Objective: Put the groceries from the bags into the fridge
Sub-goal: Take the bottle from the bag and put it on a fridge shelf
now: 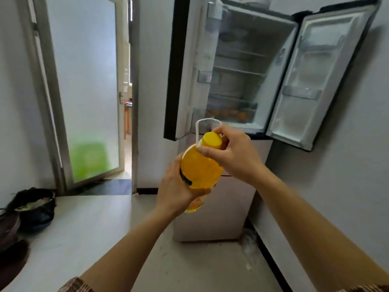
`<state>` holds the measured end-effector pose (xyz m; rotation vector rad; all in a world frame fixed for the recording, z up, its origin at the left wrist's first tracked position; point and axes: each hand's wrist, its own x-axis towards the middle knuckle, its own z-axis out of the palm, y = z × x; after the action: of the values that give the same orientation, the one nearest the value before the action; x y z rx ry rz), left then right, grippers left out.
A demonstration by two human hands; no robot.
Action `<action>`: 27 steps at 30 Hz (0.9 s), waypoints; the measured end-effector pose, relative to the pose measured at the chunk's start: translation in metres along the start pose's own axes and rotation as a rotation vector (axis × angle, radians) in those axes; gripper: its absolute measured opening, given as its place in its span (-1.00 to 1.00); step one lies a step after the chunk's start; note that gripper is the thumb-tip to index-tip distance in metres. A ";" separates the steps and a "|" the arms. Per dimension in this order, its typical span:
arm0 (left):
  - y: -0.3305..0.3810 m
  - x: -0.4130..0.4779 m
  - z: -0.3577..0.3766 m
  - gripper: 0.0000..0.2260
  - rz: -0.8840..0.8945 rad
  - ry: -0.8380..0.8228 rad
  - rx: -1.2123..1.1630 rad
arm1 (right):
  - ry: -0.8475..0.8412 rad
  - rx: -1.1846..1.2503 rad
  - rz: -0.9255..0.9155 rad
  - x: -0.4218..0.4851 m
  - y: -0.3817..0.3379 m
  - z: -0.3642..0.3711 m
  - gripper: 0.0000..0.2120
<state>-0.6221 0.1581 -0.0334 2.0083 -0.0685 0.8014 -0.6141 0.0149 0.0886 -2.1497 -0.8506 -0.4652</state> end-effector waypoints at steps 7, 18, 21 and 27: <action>0.009 0.145 0.127 -0.13 0.120 -0.079 -0.158 | 0.151 -0.169 0.011 0.104 0.111 -0.061 -0.65; 0.024 0.364 0.257 -0.07 0.254 0.036 -0.209 | 0.354 -0.186 -0.129 0.273 0.249 -0.134 -0.64; 0.025 0.420 0.295 -0.07 0.287 0.104 -0.188 | 0.407 -0.177 -0.214 0.316 0.295 -0.152 -0.63; 0.037 0.531 0.355 -0.08 0.376 0.271 -0.175 | 0.441 -0.149 -0.404 0.414 0.364 -0.192 -0.62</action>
<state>-0.0373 -0.0034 0.1706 1.7273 -0.3546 1.2550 -0.0746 -0.1344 0.2540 -1.8881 -1.0134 -1.1909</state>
